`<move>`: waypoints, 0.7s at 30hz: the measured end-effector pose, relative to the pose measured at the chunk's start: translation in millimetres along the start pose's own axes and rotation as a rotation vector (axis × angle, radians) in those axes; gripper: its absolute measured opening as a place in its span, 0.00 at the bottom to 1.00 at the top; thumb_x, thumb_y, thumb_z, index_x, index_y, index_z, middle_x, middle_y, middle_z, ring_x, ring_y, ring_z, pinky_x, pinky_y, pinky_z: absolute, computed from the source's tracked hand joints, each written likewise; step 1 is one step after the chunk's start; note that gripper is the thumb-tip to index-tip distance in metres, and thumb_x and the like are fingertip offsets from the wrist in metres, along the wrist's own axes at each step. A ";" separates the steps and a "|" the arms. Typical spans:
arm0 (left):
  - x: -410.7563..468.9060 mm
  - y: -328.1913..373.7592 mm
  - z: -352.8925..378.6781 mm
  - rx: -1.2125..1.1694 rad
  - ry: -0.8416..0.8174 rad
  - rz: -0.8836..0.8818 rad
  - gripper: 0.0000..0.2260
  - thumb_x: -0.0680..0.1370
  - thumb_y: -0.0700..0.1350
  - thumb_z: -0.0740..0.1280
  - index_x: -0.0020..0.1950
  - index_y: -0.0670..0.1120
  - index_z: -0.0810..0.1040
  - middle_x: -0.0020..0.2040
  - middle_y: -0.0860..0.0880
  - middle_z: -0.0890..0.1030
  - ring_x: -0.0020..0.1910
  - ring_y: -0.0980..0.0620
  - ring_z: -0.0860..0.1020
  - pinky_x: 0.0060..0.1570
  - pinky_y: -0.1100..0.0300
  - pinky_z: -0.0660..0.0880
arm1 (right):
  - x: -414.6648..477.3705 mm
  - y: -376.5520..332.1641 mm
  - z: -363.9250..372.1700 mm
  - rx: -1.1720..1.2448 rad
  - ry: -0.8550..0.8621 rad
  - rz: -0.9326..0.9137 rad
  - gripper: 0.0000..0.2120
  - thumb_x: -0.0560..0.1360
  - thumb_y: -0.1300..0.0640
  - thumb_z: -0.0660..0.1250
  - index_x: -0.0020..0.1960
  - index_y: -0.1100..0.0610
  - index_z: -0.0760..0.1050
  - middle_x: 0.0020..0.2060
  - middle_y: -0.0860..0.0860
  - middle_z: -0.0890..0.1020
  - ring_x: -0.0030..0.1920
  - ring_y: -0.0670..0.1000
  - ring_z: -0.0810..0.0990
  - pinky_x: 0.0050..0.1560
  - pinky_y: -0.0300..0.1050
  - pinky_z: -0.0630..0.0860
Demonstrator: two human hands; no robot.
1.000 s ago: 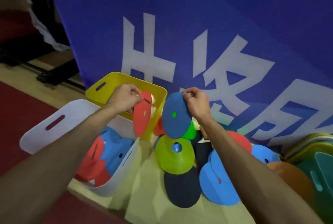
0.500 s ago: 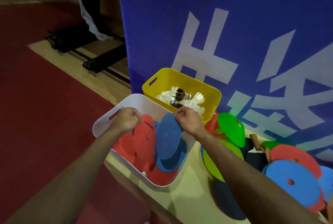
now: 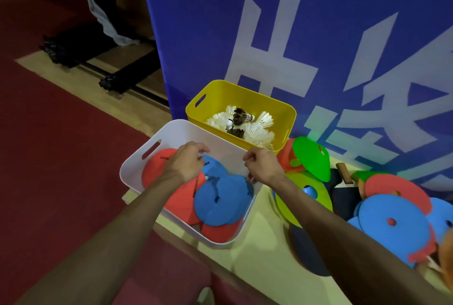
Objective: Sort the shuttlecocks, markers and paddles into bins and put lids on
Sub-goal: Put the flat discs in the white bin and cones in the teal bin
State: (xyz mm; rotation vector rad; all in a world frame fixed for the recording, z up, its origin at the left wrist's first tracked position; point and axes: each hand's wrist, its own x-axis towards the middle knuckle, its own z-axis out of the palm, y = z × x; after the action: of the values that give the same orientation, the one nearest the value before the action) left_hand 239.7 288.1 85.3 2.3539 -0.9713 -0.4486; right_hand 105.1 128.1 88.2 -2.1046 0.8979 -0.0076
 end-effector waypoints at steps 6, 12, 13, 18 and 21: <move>4.1 68.0 24.6 -0.085 0.060 0.201 0.15 0.76 0.34 0.60 0.58 0.45 0.79 0.56 0.47 0.78 0.52 0.52 0.76 0.55 0.59 0.73 | -21.5 40.8 -42.8 0.044 0.135 -0.044 0.09 0.75 0.65 0.59 0.47 0.57 0.77 0.37 0.58 0.83 0.27 0.50 0.81 0.25 0.46 0.79; 2.3 149.1 71.6 -0.151 0.010 0.395 0.14 0.75 0.32 0.61 0.54 0.45 0.81 0.51 0.49 0.78 0.50 0.52 0.77 0.51 0.61 0.73 | -54.2 110.3 -92.8 0.101 0.225 0.007 0.08 0.77 0.63 0.59 0.51 0.57 0.76 0.42 0.53 0.81 0.29 0.54 0.81 0.30 0.49 0.79; 1.5 160.6 81.8 -0.142 -0.019 0.413 0.14 0.74 0.32 0.61 0.54 0.45 0.81 0.50 0.49 0.78 0.49 0.51 0.77 0.51 0.60 0.73 | -58.9 124.8 -100.6 0.106 0.238 0.029 0.09 0.77 0.63 0.59 0.52 0.58 0.77 0.42 0.53 0.81 0.30 0.54 0.82 0.31 0.50 0.80; -7.3 208.4 144.5 -0.150 -0.171 0.404 0.13 0.74 0.32 0.63 0.51 0.44 0.82 0.50 0.47 0.79 0.45 0.50 0.79 0.49 0.61 0.74 | -83.4 198.3 -137.6 0.127 0.274 0.156 0.10 0.77 0.63 0.58 0.52 0.58 0.77 0.41 0.58 0.83 0.31 0.54 0.82 0.35 0.50 0.81; -17.4 231.3 184.9 -0.201 -0.277 0.319 0.13 0.74 0.31 0.63 0.50 0.44 0.81 0.46 0.49 0.80 0.38 0.61 0.77 0.41 0.69 0.72 | -99.7 242.5 -155.5 0.144 0.308 0.228 0.10 0.75 0.64 0.57 0.49 0.54 0.76 0.42 0.56 0.83 0.36 0.58 0.83 0.40 0.53 0.82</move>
State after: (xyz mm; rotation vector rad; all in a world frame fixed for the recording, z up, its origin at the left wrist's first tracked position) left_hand 12.1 98.1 79.1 1.9457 -1.3357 -0.7191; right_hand -160.4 -17.0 50.8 -1.8865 1.2780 -0.2762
